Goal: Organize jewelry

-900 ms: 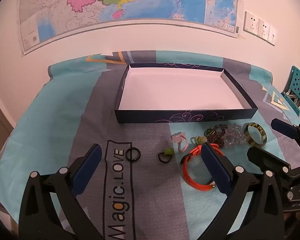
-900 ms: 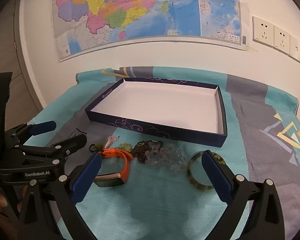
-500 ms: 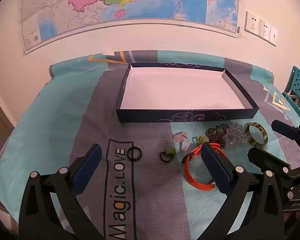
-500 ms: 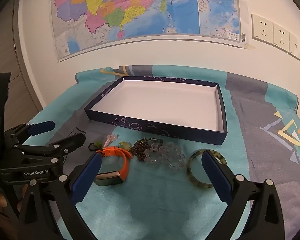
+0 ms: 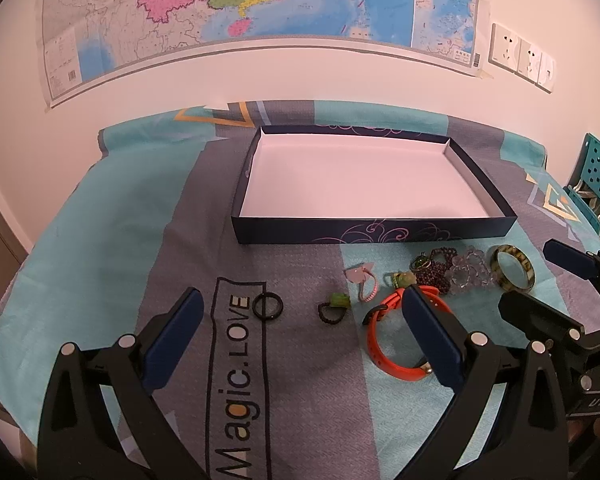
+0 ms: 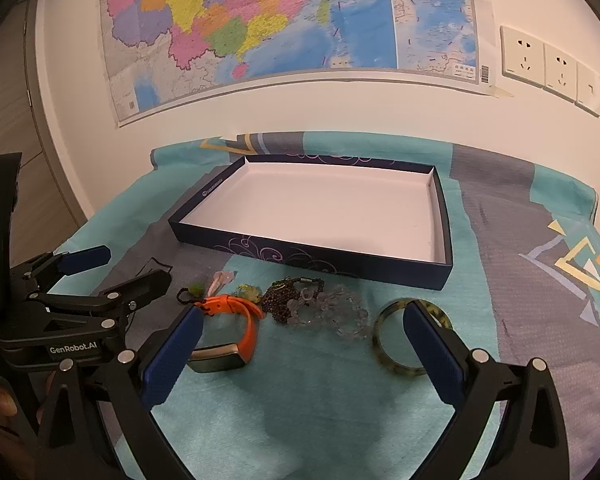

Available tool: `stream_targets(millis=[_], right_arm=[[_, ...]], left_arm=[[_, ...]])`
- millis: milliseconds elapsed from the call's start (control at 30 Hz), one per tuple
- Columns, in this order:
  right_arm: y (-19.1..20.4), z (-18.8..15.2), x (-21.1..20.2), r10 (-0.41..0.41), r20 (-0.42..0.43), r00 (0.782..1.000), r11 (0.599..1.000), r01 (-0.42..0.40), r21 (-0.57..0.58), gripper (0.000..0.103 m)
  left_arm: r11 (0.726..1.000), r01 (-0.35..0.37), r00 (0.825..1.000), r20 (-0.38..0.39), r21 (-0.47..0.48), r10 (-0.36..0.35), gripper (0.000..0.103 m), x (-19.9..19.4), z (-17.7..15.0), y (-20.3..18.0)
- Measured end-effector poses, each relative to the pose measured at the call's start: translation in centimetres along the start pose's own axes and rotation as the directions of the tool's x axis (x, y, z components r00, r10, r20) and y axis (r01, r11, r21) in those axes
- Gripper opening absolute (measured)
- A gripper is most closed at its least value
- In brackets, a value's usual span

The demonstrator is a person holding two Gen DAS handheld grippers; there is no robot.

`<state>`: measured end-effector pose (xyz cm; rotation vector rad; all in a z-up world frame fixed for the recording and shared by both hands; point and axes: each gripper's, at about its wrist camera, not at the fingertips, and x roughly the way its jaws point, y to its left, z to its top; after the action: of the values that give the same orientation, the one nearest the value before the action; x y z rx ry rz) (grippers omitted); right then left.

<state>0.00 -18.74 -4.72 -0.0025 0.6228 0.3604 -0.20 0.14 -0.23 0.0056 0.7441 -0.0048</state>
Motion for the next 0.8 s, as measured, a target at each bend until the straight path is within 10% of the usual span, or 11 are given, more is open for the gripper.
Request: stream_targets(millis=[800], right_arm=[[-0.06, 0.03, -0.06, 0.004, 0.002, 1.000, 1.000, -0.004, -0.008, 0.097]], left_arm=[[1.000, 0.005, 1.000, -0.001, -0.005, -0.005, 0.098, 0.04, 0.03, -0.02]])
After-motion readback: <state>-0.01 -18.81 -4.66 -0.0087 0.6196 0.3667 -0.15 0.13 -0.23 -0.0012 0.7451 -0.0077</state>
